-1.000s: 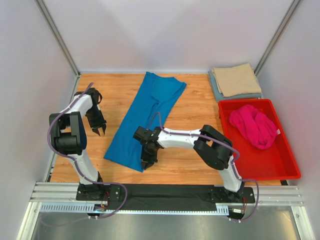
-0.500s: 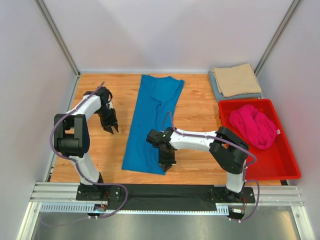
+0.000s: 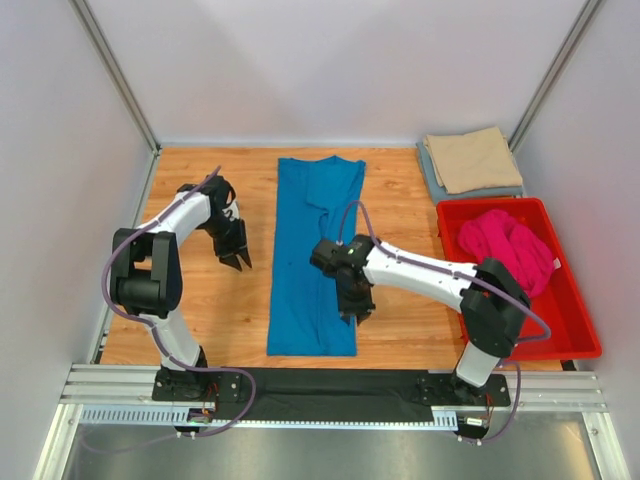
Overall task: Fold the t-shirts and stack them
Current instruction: Fold the tshirt
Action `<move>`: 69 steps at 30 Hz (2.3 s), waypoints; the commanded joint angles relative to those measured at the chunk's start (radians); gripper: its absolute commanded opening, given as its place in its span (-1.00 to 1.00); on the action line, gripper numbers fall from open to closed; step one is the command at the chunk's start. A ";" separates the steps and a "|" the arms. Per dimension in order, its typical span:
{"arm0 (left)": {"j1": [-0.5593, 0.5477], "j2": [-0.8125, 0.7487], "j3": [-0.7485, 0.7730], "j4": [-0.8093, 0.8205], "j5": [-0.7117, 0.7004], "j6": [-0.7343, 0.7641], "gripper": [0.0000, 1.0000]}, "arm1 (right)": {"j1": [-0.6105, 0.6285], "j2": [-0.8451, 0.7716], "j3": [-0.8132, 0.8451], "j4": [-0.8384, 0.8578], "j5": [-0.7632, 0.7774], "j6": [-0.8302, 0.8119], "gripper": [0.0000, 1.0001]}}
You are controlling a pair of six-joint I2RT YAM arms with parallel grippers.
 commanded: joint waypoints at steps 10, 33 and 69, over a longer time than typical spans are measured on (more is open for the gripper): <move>-0.002 -0.090 -0.019 0.089 0.187 -0.062 -0.22 | -0.443 0.478 1.004 -0.008 0.135 -0.327 -0.35; -0.061 0.256 0.430 0.576 0.254 -0.328 -0.25 | -0.598 0.343 0.593 0.407 -0.214 -0.302 -0.32; -0.162 0.670 0.797 0.519 0.164 -0.377 -0.35 | -0.632 0.174 0.379 0.326 -0.207 -0.300 -0.36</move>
